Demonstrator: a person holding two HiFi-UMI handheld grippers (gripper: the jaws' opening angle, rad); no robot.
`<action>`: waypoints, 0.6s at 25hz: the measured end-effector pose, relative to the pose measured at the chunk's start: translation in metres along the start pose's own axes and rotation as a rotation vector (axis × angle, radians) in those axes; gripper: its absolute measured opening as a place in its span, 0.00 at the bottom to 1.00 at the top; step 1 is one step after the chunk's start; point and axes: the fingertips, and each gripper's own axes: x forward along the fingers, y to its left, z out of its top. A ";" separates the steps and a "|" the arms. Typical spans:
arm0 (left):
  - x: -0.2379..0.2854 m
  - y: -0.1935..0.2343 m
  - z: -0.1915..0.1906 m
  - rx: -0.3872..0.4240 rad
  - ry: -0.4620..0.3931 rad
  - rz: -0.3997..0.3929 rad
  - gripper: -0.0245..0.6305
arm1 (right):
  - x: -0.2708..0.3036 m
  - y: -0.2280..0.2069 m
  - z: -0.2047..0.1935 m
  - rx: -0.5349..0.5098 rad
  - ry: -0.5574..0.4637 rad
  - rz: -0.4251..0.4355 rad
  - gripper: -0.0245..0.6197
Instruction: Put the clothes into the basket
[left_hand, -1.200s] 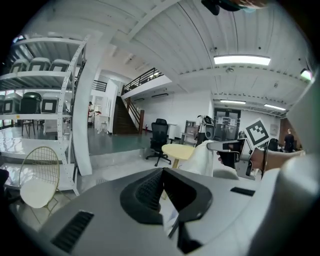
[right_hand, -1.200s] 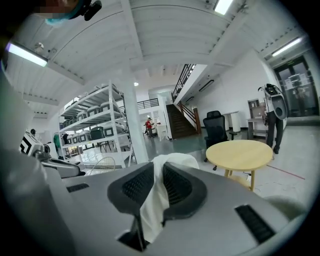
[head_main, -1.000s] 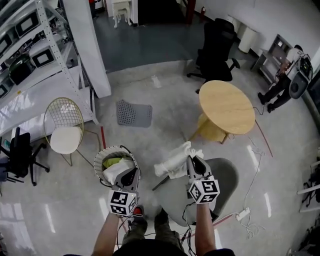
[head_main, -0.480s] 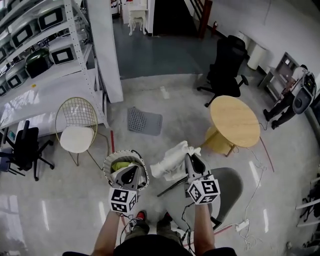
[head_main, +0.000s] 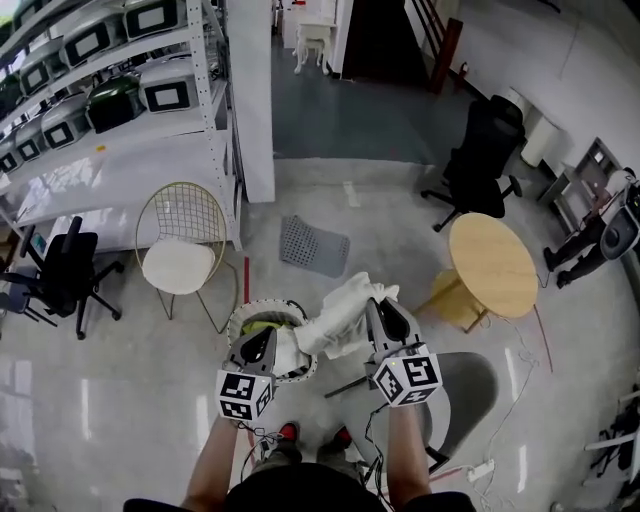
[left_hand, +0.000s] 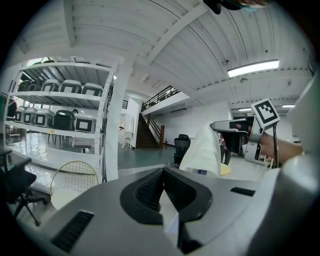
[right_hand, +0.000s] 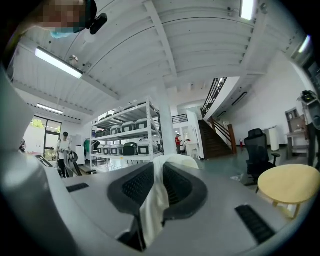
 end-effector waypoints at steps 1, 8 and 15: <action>-0.004 0.007 0.002 0.000 -0.005 0.009 0.05 | 0.005 0.008 0.001 -0.002 -0.001 0.013 0.16; -0.034 0.054 0.007 -0.004 -0.028 0.077 0.05 | 0.037 0.062 0.002 -0.015 -0.004 0.093 0.16; -0.058 0.097 0.004 -0.009 -0.033 0.131 0.05 | 0.067 0.107 -0.005 -0.018 -0.001 0.156 0.16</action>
